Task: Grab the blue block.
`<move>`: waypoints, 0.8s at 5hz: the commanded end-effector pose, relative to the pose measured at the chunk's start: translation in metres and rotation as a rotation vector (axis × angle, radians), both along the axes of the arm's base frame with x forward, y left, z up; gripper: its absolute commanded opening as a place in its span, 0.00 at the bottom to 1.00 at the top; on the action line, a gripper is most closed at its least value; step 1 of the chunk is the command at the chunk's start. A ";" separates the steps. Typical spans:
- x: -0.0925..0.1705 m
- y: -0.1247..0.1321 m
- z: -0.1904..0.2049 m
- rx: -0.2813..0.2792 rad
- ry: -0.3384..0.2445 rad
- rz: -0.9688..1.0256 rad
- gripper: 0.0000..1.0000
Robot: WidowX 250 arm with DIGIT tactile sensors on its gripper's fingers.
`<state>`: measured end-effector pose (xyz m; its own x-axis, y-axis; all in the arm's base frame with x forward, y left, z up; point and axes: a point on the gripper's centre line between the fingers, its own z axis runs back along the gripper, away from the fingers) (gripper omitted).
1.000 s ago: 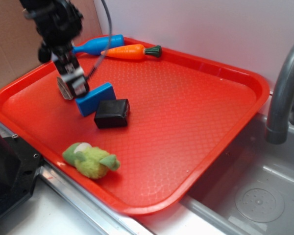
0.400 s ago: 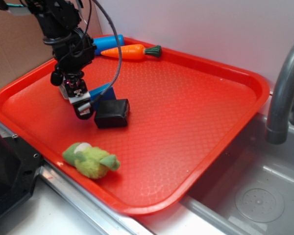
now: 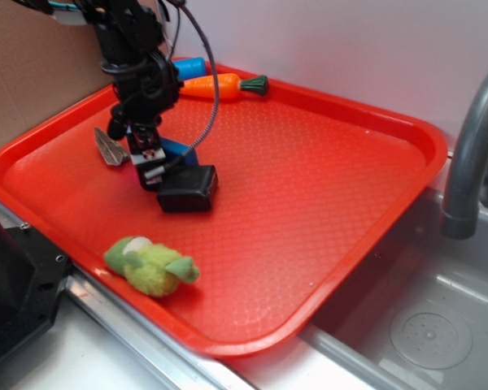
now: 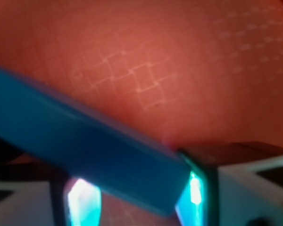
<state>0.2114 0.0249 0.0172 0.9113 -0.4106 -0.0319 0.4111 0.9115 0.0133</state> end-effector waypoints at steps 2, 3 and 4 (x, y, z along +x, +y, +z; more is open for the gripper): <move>-0.002 -0.025 0.029 0.013 -0.065 -0.284 1.00; -0.020 -0.012 0.077 0.023 -0.192 -0.362 1.00; -0.015 -0.006 0.088 -0.024 -0.243 -0.557 1.00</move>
<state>0.1903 0.0155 0.0950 0.5510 -0.8212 0.1484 0.8162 0.5674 0.1090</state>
